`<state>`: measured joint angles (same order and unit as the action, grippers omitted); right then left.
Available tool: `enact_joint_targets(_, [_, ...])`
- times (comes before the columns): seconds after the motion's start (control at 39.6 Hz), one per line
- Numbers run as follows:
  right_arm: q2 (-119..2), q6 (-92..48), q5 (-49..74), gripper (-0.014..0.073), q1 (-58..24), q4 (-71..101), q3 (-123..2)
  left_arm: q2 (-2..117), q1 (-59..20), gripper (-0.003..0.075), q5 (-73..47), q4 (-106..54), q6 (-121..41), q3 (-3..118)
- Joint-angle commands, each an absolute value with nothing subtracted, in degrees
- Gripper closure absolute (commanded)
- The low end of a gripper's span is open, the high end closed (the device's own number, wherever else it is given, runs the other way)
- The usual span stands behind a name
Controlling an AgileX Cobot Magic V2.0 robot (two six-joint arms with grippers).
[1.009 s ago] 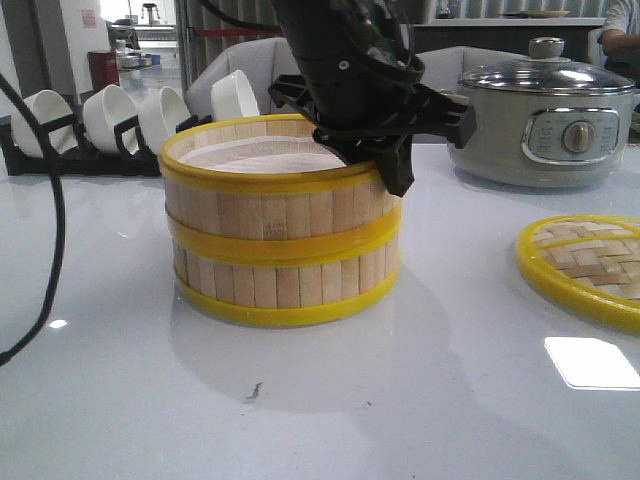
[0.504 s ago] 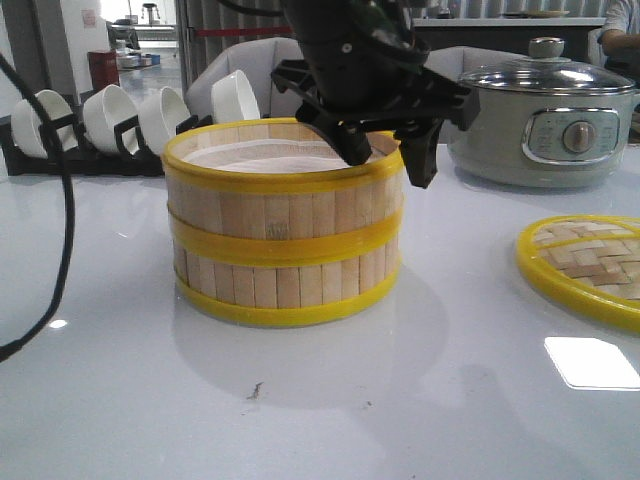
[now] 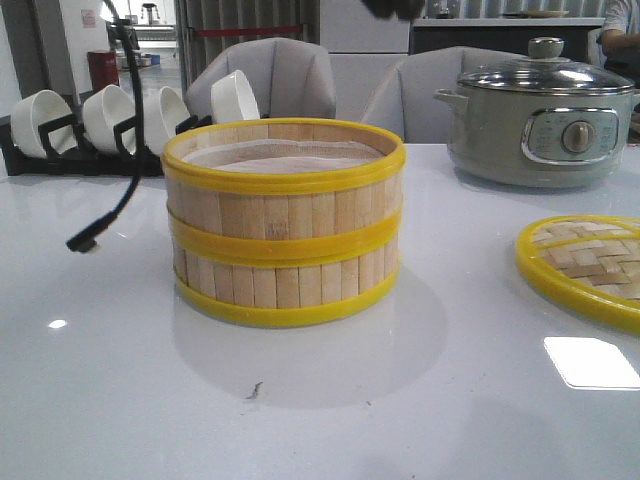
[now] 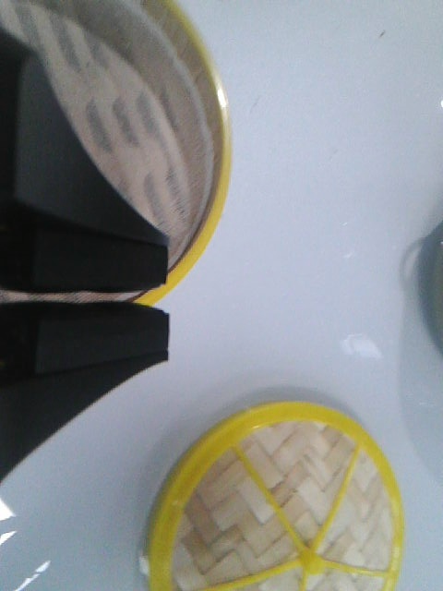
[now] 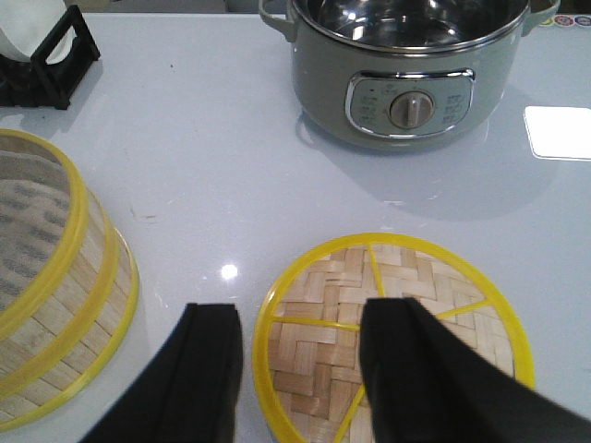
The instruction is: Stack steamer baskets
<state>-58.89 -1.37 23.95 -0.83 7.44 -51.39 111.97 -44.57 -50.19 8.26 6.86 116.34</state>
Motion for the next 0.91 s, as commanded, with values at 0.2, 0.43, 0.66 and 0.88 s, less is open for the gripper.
enact_joint_targets(0.2, [-58.1,-1.6,19.8,0.0181,-0.9,7.3,-53.5,94.3,-33.1,0.0633,-45.0,9.4,8.3,118.8])
enact_joint_targets(0.43, [-58.1,-1.6,19.8,0.0181,-0.9,7.4,-53.5,81.5,-23.4,0.0633,-36.5,9.6,13.4,108.1])
enact_joint_targets(0.66, [-58.1,-1.6,19.9,0.0181,-0.9,7.9,-53.5,68.7,-17.6,0.0633,-30.7,9.6,13.5,87.7])
enact_joint_targets(0.88, [-58.1,-1.6,19.9,0.0181,-0.9,8.0,-53.5,54.3,-14.5,0.0633,-20.5,7.9,13.6,62.9])
